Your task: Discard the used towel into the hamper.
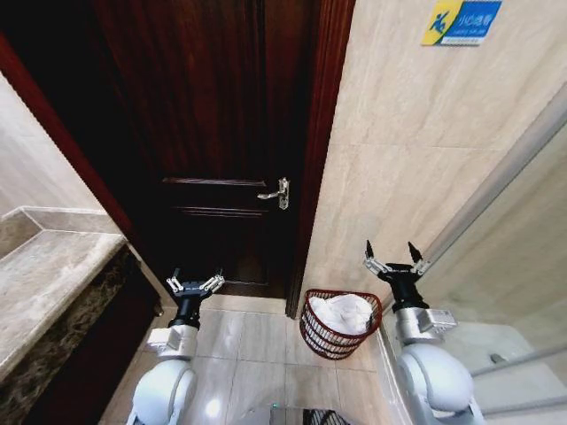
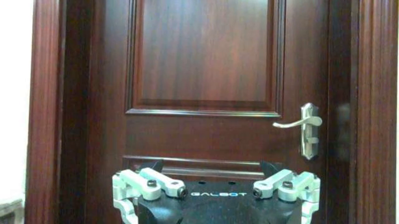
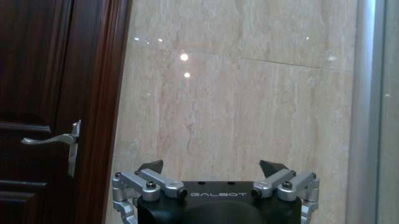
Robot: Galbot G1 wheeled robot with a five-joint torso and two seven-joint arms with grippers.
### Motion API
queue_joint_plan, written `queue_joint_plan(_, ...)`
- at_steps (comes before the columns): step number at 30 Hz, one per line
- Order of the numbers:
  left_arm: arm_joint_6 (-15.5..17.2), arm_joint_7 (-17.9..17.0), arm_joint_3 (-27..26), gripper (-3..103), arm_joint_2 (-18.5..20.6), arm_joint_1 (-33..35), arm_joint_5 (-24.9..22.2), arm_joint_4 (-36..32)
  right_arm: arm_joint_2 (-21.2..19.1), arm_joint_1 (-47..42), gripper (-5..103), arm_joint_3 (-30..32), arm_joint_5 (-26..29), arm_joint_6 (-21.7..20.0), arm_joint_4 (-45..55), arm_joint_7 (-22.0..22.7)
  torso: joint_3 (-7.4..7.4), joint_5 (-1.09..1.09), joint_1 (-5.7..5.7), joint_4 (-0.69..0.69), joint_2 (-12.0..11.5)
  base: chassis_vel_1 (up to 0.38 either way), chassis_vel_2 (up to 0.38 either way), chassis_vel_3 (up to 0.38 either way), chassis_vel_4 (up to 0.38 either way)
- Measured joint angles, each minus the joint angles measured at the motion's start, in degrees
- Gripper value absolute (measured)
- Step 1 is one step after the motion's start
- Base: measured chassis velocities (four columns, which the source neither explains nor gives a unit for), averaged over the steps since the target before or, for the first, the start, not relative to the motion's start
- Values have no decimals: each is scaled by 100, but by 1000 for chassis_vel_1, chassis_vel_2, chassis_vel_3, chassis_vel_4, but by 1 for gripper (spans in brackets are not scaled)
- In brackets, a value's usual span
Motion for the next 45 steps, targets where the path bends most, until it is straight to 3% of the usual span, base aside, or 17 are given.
queue_joint_plan(45, -6, 84, -39, 100, 11, 36, 5, -45, 108, -179, 100, 11, -118, 121, -68, -59, -17, 0, -15, 0, -32, 55, -56, -60, 58)
